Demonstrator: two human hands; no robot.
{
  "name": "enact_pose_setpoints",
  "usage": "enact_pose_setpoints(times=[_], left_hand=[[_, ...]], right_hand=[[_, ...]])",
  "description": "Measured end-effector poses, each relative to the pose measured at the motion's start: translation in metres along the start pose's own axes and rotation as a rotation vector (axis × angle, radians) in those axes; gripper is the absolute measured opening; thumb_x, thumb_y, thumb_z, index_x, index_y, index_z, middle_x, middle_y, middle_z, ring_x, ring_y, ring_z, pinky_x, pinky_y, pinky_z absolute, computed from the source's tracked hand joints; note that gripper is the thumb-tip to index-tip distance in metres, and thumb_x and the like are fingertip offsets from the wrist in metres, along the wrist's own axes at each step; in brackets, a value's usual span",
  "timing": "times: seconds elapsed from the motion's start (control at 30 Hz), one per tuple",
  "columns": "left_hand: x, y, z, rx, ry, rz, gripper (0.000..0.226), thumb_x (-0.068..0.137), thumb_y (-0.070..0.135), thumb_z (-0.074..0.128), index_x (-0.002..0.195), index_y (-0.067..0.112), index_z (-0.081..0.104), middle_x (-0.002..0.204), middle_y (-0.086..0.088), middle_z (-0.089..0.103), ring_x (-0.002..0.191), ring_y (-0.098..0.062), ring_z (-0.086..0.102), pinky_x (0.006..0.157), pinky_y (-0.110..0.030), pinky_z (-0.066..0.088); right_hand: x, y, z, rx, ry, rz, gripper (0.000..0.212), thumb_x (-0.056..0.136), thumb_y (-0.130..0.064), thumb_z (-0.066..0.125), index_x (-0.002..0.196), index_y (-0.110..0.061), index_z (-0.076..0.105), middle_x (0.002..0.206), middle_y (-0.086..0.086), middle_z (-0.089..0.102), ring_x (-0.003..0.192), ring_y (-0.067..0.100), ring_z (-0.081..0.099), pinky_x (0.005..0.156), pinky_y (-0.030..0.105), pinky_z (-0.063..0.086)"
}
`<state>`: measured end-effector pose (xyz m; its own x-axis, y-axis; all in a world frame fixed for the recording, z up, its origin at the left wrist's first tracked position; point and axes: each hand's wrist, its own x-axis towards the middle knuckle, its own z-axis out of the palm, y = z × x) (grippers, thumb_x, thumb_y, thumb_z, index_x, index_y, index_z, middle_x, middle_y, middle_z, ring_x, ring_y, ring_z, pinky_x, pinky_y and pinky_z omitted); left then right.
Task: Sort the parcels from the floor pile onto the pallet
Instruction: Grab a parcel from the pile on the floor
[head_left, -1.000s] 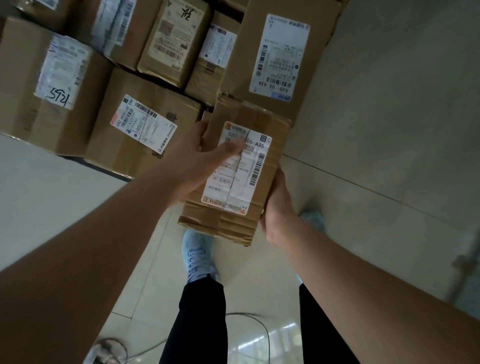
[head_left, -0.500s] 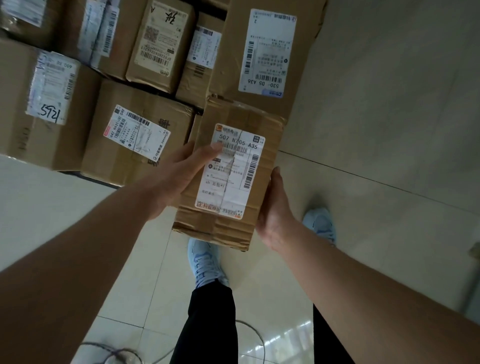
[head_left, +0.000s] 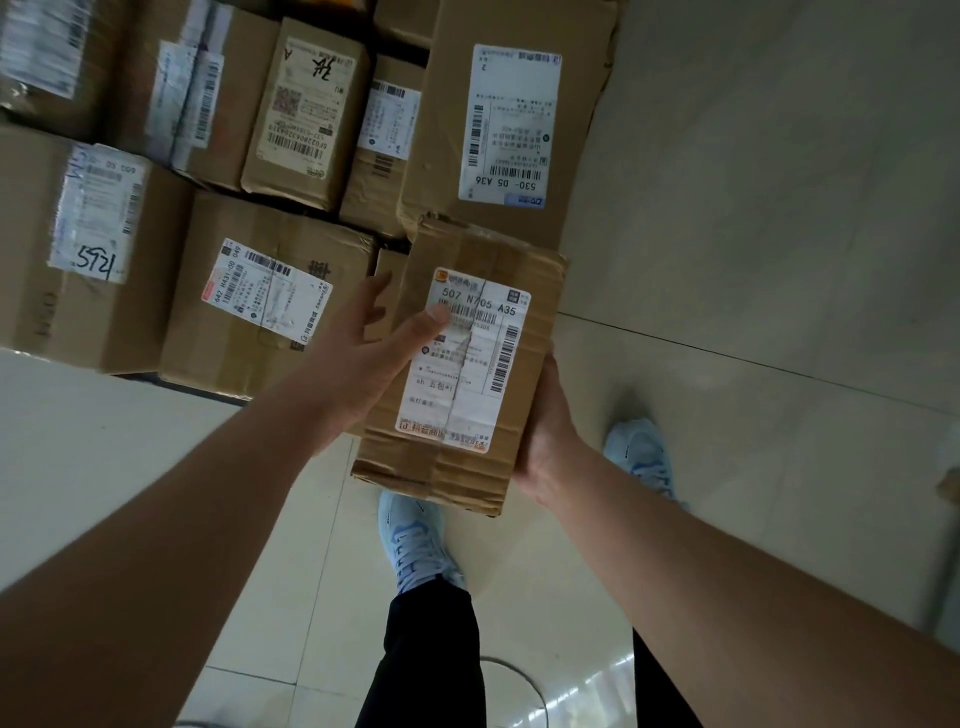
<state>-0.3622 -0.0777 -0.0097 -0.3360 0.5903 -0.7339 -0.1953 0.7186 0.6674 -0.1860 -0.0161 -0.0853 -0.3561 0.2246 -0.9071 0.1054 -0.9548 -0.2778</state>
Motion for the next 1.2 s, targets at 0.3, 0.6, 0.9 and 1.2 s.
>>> enact_pose_setpoints(times=[0.3, 0.6, 0.9, 1.2], left_hand=[[-0.013, 0.026, -0.020, 0.411, 0.256, 0.214, 0.098, 0.072, 0.084, 0.060, 0.155, 0.056, 0.018, 0.164, 0.005, 0.033, 0.147, -0.021, 0.036, 0.113, -0.061, 0.038], [-0.080, -0.006, -0.019, 0.533, 0.321, 0.276, 0.099, 0.078, 0.074, 0.069, 0.157, 0.060, 0.011, 0.166, 0.001, 0.022, 0.149, -0.027, 0.032, 0.106, -0.056, 0.044], [-0.083, -0.048, 0.012, 0.546, 0.250, 0.224, 0.101, 0.088, 0.041, 0.077, 0.155, 0.064, 0.005, 0.164, 0.003, 0.017, 0.145, -0.022, 0.031, 0.105, -0.044, 0.048], [-0.045, 0.008, 0.023, 0.654, 0.261, 0.300, 0.099, 0.074, 0.047, 0.085, 0.154, 0.055, 0.027, 0.166, 0.001, 0.017, 0.143, -0.032, 0.039, 0.099, -0.053, 0.052]], right_hand=[[-0.016, -0.040, 0.003, -0.255, 0.248, -0.310, 0.049, 0.106, -0.061, 0.032, 0.092, -0.047, 0.076, 0.085, -0.024, 0.076, 0.073, -0.010, 0.070, 0.068, 0.027, 0.050], [-0.043, -0.069, 0.003, -0.704, 0.100, -0.775, 0.088, 0.087, -0.074, 0.061, 0.162, -0.045, 0.025, 0.170, -0.010, 0.025, 0.157, 0.013, 0.026, 0.124, 0.051, 0.035], [-0.030, -0.059, 0.003, -0.770, 0.021, -0.843, 0.099, 0.079, -0.051, 0.083, 0.161, -0.043, 0.027, 0.162, -0.007, 0.031, 0.149, 0.020, 0.041, 0.113, 0.052, 0.048], [-0.025, -0.088, -0.009, -0.642, 0.113, -0.824, 0.073, 0.088, -0.066, 0.061, 0.155, -0.046, 0.038, 0.153, -0.025, 0.038, 0.145, -0.003, 0.037, 0.113, 0.018, 0.037]])
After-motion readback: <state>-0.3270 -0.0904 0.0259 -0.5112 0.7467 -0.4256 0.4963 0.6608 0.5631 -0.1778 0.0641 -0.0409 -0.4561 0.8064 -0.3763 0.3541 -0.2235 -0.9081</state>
